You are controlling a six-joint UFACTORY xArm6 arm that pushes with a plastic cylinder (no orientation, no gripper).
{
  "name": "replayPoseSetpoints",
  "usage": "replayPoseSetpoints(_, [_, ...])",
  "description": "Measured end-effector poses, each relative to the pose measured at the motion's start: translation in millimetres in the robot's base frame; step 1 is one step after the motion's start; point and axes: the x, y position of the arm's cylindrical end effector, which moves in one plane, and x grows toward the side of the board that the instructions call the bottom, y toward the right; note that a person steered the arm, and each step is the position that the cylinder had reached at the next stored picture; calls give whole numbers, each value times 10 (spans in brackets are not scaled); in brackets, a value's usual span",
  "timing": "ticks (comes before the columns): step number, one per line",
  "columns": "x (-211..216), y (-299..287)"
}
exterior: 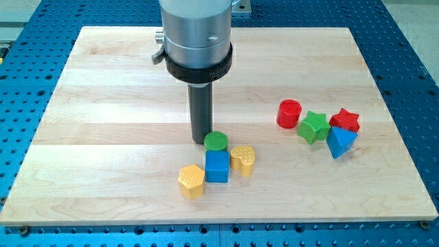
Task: Move the red circle horizontal to the green star
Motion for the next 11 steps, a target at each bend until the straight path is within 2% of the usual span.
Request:
replayPoseSetpoints(1, [-87,-293])
replayPoseSetpoints(2, [-440,-201])
replayPoseSetpoints(4, [-1332,509])
replayPoseSetpoints(5, [-1486,1349])
replayPoseSetpoints(6, [-1081,2025])
replayPoseSetpoints(7, [-613,1966])
replayPoseSetpoints(9, [-610,1265])
replayPoseSetpoints(10, [-400,745])
replayPoseSetpoints(11, [-683,919])
